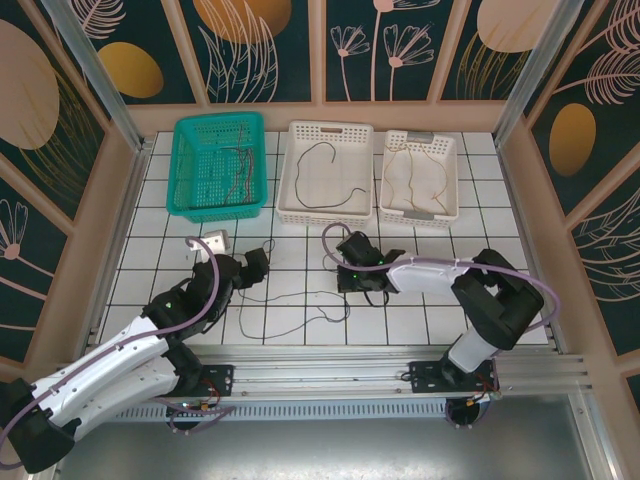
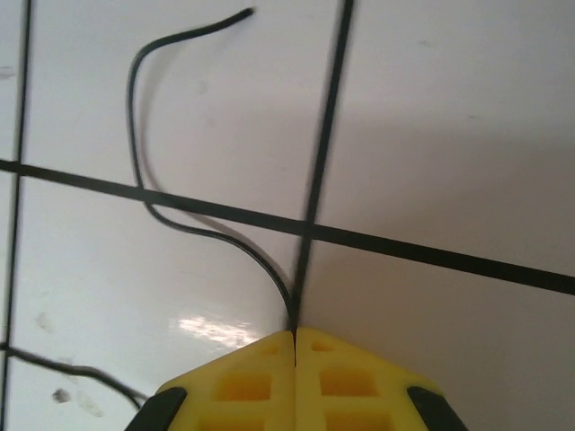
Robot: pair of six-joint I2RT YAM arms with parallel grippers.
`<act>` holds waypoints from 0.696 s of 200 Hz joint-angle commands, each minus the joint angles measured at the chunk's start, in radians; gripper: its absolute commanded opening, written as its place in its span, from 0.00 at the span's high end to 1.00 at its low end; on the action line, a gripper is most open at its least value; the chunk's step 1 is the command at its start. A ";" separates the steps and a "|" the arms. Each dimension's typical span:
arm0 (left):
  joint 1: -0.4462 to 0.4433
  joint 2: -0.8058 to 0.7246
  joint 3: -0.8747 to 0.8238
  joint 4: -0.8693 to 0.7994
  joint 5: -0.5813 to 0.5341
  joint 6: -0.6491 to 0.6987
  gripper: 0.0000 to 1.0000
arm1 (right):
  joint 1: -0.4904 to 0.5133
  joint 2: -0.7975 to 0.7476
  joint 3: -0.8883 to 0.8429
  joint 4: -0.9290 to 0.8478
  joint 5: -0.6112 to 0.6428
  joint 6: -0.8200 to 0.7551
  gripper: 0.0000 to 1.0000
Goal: Untangle the cables
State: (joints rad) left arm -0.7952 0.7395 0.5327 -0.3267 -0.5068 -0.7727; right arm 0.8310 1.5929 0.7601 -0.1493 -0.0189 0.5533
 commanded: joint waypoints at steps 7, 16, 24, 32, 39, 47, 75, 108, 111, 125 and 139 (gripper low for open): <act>-0.005 -0.007 -0.013 -0.003 -0.010 -0.015 0.01 | 0.019 -0.074 0.101 -0.002 -0.014 -0.055 1.00; -0.005 -0.005 -0.016 0.000 -0.006 -0.018 0.02 | 0.011 -0.109 0.134 -0.035 0.004 -0.070 1.00; -0.005 -0.005 -0.017 0.004 -0.001 -0.021 0.01 | 0.002 -0.143 0.165 -0.062 0.013 -0.081 1.00; -0.004 -0.004 -0.018 0.008 0.004 -0.024 0.01 | -0.005 -0.172 0.195 -0.086 0.021 -0.092 1.00; -0.005 -0.005 -0.022 0.012 0.009 -0.027 0.02 | -0.010 -0.197 0.221 -0.106 0.026 -0.100 1.00; -0.005 -0.005 -0.026 0.017 0.014 -0.031 0.02 | -0.014 -0.221 0.253 -0.127 0.029 -0.110 1.00; -0.005 -0.004 -0.039 0.037 0.037 -0.044 0.02 | -0.017 -0.277 0.371 -0.194 0.030 -0.140 1.00; -0.005 0.004 -0.058 0.079 0.083 -0.053 0.02 | -0.018 -0.300 0.540 -0.275 0.030 -0.176 1.00; -0.005 0.005 -0.060 0.085 0.086 -0.053 0.01 | -0.018 -0.299 0.560 -0.283 0.030 -0.180 1.00; -0.006 0.013 -0.067 0.107 0.109 -0.056 0.01 | -0.018 -0.291 0.648 -0.320 0.030 -0.195 1.00; -0.005 0.023 -0.076 0.127 0.125 -0.063 0.01 | -0.018 -0.272 0.744 -0.351 0.024 -0.210 1.00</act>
State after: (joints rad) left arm -0.7952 0.7494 0.4801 -0.2634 -0.4255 -0.8158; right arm 0.8169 1.3102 1.3510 -0.4099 -0.0006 0.3950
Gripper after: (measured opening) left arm 0.986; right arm 0.042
